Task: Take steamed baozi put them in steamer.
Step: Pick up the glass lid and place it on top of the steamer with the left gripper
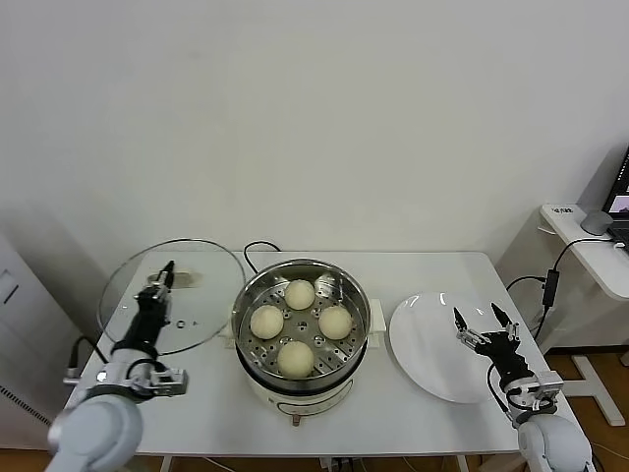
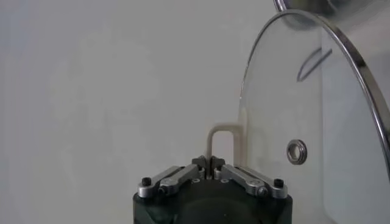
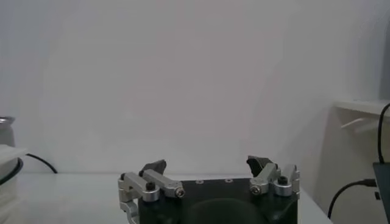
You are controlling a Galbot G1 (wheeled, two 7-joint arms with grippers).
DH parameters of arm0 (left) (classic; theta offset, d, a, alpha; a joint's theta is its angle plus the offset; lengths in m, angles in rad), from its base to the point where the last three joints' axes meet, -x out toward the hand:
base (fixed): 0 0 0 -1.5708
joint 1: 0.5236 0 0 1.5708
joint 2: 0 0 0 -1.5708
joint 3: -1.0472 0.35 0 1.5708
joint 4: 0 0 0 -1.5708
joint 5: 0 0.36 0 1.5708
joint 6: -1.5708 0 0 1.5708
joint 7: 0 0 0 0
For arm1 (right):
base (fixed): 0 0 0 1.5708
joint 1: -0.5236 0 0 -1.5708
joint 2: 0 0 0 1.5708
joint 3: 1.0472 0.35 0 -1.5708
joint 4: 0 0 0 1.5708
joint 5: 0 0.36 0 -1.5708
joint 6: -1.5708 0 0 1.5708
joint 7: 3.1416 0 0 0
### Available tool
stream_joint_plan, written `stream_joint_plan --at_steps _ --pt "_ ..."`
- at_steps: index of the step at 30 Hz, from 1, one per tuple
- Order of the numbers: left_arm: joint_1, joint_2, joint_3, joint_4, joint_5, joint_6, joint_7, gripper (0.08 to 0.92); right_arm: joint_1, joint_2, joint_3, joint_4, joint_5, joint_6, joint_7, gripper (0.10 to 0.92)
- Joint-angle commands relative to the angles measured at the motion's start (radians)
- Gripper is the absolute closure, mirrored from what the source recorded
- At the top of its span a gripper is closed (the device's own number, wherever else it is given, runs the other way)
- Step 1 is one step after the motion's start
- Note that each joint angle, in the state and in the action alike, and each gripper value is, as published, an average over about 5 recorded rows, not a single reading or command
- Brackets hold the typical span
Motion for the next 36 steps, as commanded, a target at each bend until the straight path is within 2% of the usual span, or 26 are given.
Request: stream_joint_plan --at_steps 1,6,19,36 --pt "-0.115 -0.041 0.335 -0.059 0.157 0.231 0.082 0.899 0.013 -0.003 -0.005 -0.003 -0.003 -0.003 0.003 0.203" --pt "-0.154 -0.092 0.427 -0.038 0.206 0.263 0.086 0.899 0.022 0.0 -0.011 -0.008 -0.01 -0.005 0.004 0.203" --pt "-0.22 -0.224 0.546 0.043 0.289 0.276 0.082 0.899 0.028 0.007 -0.014 -0.021 -0.017 -0.005 0.003 0.203" --pt "-0.248 -0.283 0.611 0.126 0.339 0.265 0.071 0.899 0.029 0.015 -0.007 -0.032 -0.017 -0.003 0.0 0.203"
